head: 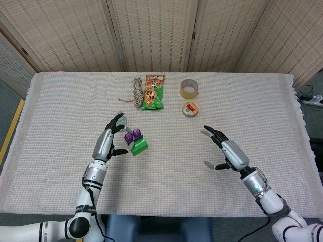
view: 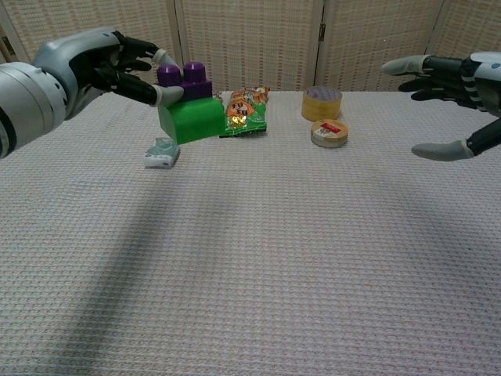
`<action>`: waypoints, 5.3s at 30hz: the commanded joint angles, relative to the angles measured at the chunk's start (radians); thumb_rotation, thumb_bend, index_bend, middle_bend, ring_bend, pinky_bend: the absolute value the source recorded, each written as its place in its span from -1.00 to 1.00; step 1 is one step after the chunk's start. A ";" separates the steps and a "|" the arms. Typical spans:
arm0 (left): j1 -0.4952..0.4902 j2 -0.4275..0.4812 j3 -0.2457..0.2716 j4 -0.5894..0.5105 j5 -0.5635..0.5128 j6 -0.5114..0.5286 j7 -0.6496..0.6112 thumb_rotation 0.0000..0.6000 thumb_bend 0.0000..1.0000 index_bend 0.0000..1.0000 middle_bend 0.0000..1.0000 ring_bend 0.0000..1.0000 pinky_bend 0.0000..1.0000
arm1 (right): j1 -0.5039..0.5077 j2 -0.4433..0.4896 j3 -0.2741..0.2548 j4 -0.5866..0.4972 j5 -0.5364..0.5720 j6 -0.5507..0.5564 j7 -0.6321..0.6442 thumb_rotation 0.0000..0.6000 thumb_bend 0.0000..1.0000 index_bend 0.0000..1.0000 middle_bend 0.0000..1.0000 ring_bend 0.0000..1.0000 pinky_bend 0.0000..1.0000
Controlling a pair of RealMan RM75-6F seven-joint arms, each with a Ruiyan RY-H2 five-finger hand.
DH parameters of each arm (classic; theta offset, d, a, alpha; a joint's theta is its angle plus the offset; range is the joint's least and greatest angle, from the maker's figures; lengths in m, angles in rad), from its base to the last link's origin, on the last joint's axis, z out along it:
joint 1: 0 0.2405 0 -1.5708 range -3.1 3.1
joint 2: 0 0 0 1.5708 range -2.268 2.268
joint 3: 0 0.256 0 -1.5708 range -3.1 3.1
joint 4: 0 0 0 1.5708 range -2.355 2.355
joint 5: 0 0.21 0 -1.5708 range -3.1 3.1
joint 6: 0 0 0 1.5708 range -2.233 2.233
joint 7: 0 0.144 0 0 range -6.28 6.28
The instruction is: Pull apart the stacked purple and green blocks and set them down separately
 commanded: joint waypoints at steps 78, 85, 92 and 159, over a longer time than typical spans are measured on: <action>-0.057 -0.005 0.082 -0.041 0.019 -0.045 -0.294 1.00 0.01 0.46 -0.76 -1.00 -1.00 | 0.479 -0.271 -0.061 0.294 -0.069 -0.258 1.092 1.00 -0.34 -0.50 -1.00 -1.00 -1.00; -0.050 -0.001 0.084 -0.042 0.026 -0.046 -0.307 1.00 0.01 0.46 -0.76 -1.00 -1.00 | 0.475 -0.273 -0.056 0.278 -0.030 -0.256 1.051 1.00 -0.34 -0.06 -1.00 -1.00 -1.00; -0.046 -0.008 0.085 -0.038 0.045 -0.033 -0.317 1.00 0.02 0.46 -0.74 -1.00 -1.00 | 0.466 -0.278 -0.043 0.267 0.009 -0.259 0.995 1.00 -0.34 0.37 -0.90 -0.98 -1.00; 0.037 -0.174 0.276 0.525 0.332 -0.143 -0.519 1.00 0.04 0.16 -0.75 -1.00 -1.00 | 0.135 -0.078 -0.121 0.069 0.510 -0.172 -0.536 1.00 -0.34 0.05 -0.99 -1.00 -1.00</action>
